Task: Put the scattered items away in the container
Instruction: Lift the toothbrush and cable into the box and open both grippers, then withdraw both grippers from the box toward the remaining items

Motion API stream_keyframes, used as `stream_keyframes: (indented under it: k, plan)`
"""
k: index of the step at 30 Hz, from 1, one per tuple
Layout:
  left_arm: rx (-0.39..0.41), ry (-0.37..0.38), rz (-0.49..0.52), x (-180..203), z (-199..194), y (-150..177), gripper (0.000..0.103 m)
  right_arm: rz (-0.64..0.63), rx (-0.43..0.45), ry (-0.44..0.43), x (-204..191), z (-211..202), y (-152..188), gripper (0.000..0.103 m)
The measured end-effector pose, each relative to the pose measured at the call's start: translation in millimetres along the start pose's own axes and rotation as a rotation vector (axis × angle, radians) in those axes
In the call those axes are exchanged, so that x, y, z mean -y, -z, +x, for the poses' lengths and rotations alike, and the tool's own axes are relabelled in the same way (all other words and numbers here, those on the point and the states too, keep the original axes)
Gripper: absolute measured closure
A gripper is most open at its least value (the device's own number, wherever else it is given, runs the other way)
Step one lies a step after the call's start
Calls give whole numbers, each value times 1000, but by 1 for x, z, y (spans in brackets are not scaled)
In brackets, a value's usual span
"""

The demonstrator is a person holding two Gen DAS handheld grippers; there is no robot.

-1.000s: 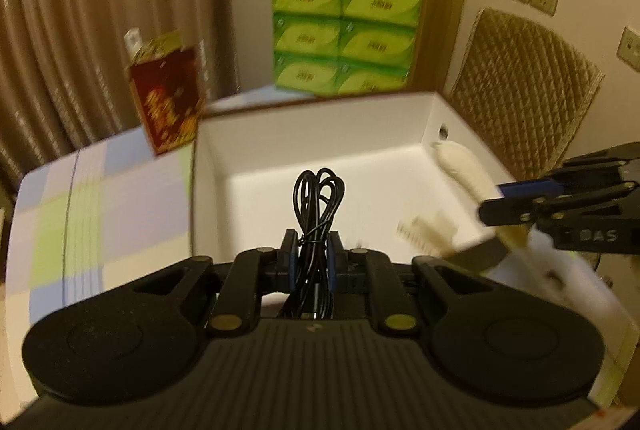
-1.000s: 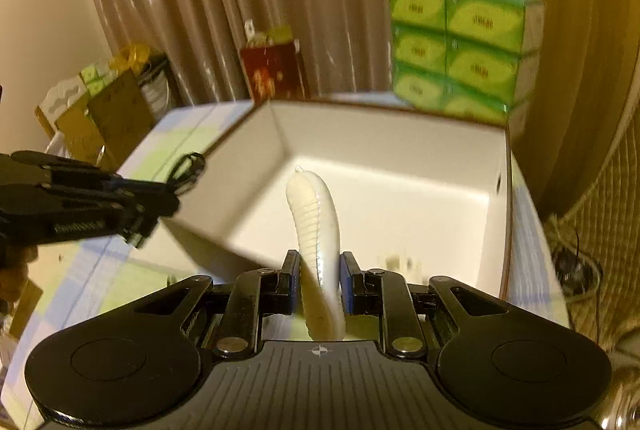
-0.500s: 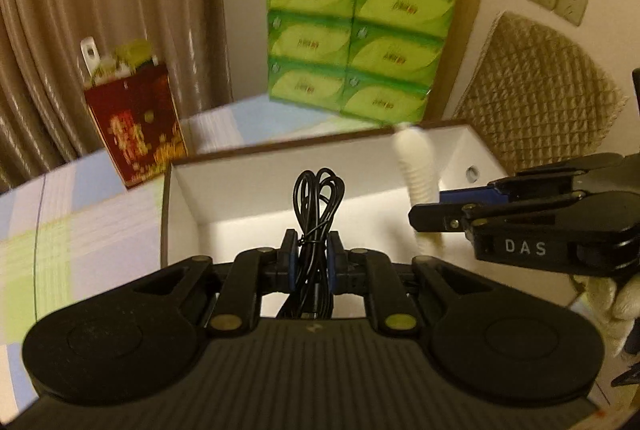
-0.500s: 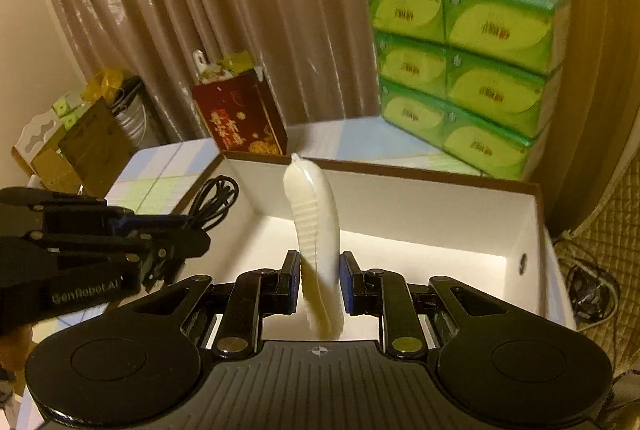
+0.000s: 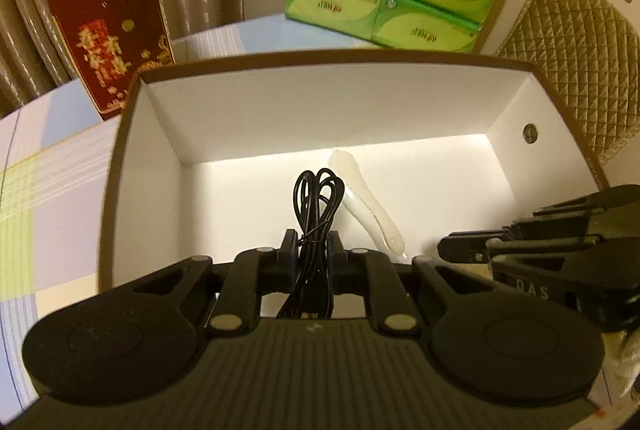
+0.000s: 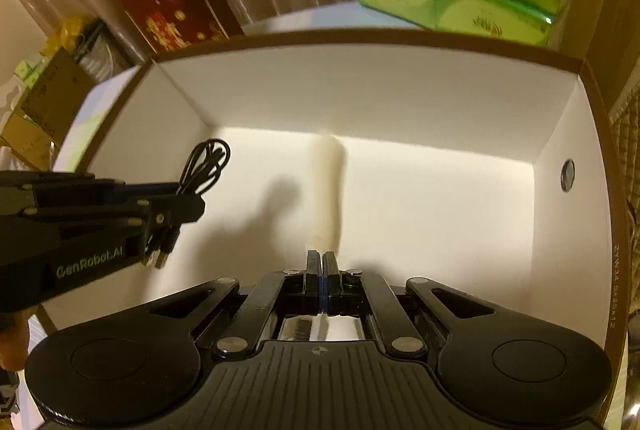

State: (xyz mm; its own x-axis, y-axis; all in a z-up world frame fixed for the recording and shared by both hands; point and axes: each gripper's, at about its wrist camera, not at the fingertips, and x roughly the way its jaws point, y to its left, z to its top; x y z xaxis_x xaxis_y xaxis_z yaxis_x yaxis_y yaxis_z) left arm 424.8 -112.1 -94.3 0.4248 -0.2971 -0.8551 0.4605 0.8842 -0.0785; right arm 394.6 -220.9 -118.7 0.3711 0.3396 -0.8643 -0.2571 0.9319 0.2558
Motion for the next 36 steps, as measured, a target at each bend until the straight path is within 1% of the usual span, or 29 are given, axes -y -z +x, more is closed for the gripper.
stream_keyframes:
  k: [4, 5, 6, 7, 8, 9, 10, 12, 14, 16, 18, 19, 21, 25, 27, 31, 36]
  plan:
    - [-46, -20, 4, 2, 13, -3, 91, -2, -30, 17, 1, 2, 1, 103]
    - [-56, -29, 5, 2, 16, -4, 86, -6, -35, 25, 1, 2, 1, 103]
    - [-64, -37, 8, 3, 18, -4, 73, -13, -41, 31, 1, 3, 1, 103]
    - [-67, -47, 12, 3, 19, -4, 66, -18, -50, 36, 1, 3, 1, 103]
    - [-65, -57, 17, 4, 19, -3, 55, -22, -59, 43, 2, 4, 1, 103]
    - [-63, -63, 24, 5, 19, -3, 51, -29, -65, 52, 2, 4, 1, 103]
    - [-61, -66, 32, 5, 18, -3, 49, -38, -68, 60, 2, 4, 2, 103]
    - [-59, -72, 40, 5, 16, -2, 39, -49, -79, 72, 2, 4, 2, 103]
    - [-53, -76, 37, 4, 13, -2, 37, -57, -91, 79, 1, 6, 2, 103]
    - [-54, -72, 28, 2, 10, -1, 36, -69, -101, 86, 0, 5, 3, 89]
    - [-51, -73, 19, 2, 6, 0, 32, -77, -89, 91, -2, 2, 5, 31]
    - [-46, -76, 17, 2, 4, 0, 31, -89, -75, 93, -5, 0, 7, 25]
    - [-35, -82, 18, 3, -1, 1, 29, -107, -61, 102, -8, -5, 9, 23]
    - [-27, -72, 17, 5, -10, 3, 27, -104, -57, 105, -11, -11, 13, 22]
    - [-26, -72, 21, 8, -14, 5, 24, -108, -57, 118, -12, -12, 15, 22]
    - [-19, -69, 17, 10, -22, 7, 24, -110, -47, 134, -13, -19, 19, 22]
    - [-7, -75, 14, 14, -35, 10, 23, -116, -10, 152, -17, -32, 23, 22]
